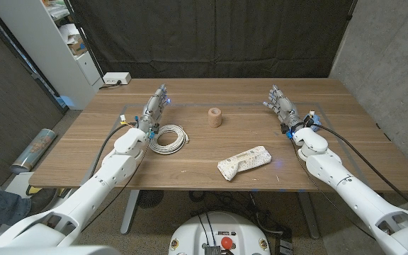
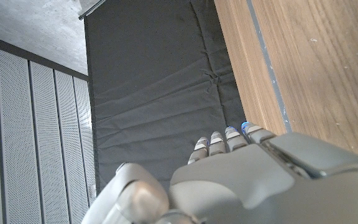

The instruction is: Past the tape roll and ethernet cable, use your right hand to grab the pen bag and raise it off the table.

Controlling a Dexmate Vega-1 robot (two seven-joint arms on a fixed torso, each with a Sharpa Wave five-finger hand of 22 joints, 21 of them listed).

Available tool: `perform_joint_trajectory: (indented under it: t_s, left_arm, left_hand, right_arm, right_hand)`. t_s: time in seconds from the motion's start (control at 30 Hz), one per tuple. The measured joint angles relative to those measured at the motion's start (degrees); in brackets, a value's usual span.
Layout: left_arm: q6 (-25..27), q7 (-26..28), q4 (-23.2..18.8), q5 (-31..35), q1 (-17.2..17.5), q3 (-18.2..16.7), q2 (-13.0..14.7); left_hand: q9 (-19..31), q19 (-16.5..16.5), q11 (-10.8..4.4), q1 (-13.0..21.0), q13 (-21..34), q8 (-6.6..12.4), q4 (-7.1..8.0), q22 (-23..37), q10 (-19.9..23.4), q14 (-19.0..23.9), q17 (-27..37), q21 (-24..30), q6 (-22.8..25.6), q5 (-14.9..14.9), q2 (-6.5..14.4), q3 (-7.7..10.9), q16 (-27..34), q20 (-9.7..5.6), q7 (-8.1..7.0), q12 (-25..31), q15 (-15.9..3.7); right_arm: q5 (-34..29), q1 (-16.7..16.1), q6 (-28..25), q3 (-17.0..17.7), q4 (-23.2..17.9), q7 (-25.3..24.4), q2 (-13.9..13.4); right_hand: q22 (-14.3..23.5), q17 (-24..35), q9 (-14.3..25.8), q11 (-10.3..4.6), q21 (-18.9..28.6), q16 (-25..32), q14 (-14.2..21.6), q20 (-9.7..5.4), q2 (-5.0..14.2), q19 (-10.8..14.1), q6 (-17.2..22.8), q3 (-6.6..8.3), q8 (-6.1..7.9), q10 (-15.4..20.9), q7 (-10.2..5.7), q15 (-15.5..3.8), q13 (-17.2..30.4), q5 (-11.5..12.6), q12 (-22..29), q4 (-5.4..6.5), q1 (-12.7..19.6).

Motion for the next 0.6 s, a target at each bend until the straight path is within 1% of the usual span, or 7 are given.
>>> perform_joint_trajectory:
  t_s: [0.27,0.37,0.57,0.6]
  left_arm:
    - [1.7,-1.9,-0.6,1.8,0.6,-2.5,-1.7]
    - [2.0,-2.8,-0.7,2.1,0.9,-3.8,-2.7]
    - [2.6,-4.3,-1.1,3.1,1.2,-5.2,-3.7]
    - [2.7,-4.5,-1.1,3.3,1.2,-5.3,-3.8]
  left_hand:
    - [0.0,0.0,-0.01,0.0,-0.1,0.0,0.0,0.0,0.0,0.0,0.0,0.0,0.0,0.0,0.0,0.0,0.0,0.0,0.0,0.0,0.0]
    - [0.0,0.0,-0.01,0.2,-0.1,0.0,0.0,0.0,0.0,-0.1,0.0,0.0,0.0,0.0,0.2,0.0,0.0,0.0,0.0,0.0,-0.08]
    - [0.0,0.0,-0.22,0.2,-0.3,0.0,0.0,0.0,0.2,-0.2,0.0,-0.2,0.3,0.2,0.2,0.0,0.0,0.0,0.31,0.0,-0.19]
    - [0.0,-0.2,-0.22,0.2,-0.3,0.0,-0.01,0.0,0.2,-0.2,0.0,-0.2,0.4,0.2,0.2,-0.01,0.0,0.23,0.18,0.0,-0.19]
  right_arm:
    - [0.1,-0.4,0.0,0.2,-0.5,-0.2,-0.2]
    - [0.1,-0.6,0.0,0.3,-0.7,-0.2,-0.4]
    - [0.0,-1.0,0.2,0.4,-1.2,-0.2,-0.8]
    - [0.0,-1.0,0.3,0.4,-1.4,-0.2,-0.9]
  right_hand:
    - [0.0,0.0,0.0,0.0,0.0,0.0,0.0,0.0,0.0,0.0,0.3,0.0,0.0,0.0,-0.3,0.0,-0.2,0.0,0.0,0.0,0.0]
    - [0.0,0.0,0.0,-0.01,0.0,0.0,0.0,0.0,0.0,0.0,0.3,0.0,0.0,0.0,-0.3,-0.01,-0.2,0.0,0.0,0.0,0.0]
    - [0.0,-0.2,0.0,0.03,0.0,0.0,0.0,-0.01,0.0,0.0,0.3,-0.02,0.0,0.0,-0.3,0.02,-0.2,0.0,0.0,-0.02,0.0]
    - [0.0,-0.2,0.0,0.21,0.0,0.0,0.0,-0.24,0.0,0.2,0.3,-0.02,0.0,0.2,-0.3,0.02,-0.2,0.0,0.0,-0.02,0.0]
